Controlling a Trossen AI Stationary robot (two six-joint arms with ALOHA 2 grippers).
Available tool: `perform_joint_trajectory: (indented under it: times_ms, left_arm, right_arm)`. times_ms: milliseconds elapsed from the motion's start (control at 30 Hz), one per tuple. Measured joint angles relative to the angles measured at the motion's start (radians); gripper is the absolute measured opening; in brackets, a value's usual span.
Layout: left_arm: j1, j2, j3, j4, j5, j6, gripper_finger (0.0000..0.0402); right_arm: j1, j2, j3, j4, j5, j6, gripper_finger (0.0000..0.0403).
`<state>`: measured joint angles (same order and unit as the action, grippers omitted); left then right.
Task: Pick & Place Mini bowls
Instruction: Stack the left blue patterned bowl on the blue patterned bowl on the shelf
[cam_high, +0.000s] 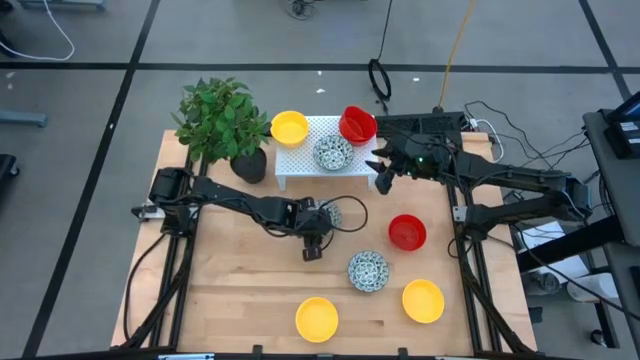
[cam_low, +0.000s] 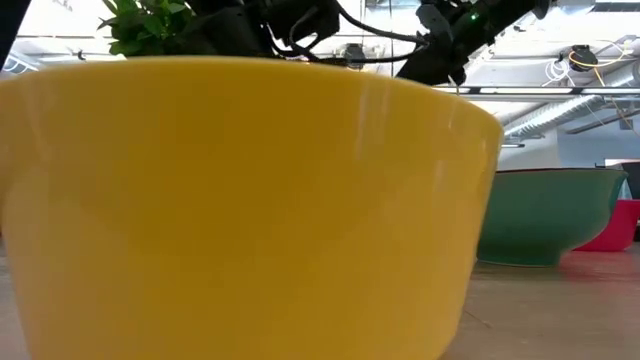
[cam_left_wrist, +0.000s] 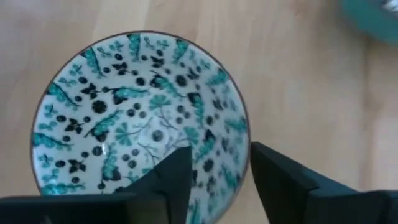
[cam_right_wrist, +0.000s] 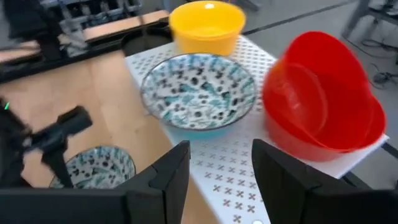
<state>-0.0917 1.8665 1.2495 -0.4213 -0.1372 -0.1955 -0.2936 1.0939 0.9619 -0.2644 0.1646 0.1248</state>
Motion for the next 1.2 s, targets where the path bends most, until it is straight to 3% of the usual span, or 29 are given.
perform_joint_trajectory:
  times_ms: [167, 400, 600, 767, 967, 1200]
  left_arm:
    - [0.0, -0.065, 0.0, -0.009, 0.064, -0.089, 0.0194]
    - [0.0, -0.211, 0.002, -0.025, 0.095, -0.271, 0.0193]
    - [0.0, -0.348, 0.002, -0.017, 0.092, -0.399, 0.018]
    - [0.0, -0.447, 0.002, -0.007, 0.084, -0.486, 0.0171]
    - [0.0, -0.512, 0.001, 0.075, 0.084, -0.53, 0.0165]
    - [0.0, -0.532, 0.002, 0.164, 0.084, -0.549, 0.017]
  right_arm:
    - [0.035, 0.0, 0.0, -0.001, -0.087, -0.078, 0.0167]
    - [0.067, 0.039, -0.001, -0.004, -0.091, -0.111, 0.0167]
    - [0.12, 0.172, -0.002, 0.025, -0.168, -0.118, 0.0167]
    - [0.183, 0.301, -0.002, 0.074, -0.17, -0.204, 0.0167]
    - [0.27, 0.414, -0.002, 0.122, -0.225, -0.344, 0.0167]
    - [0.351, 0.513, 0.0, 0.278, -0.226, -0.346, 0.0167]
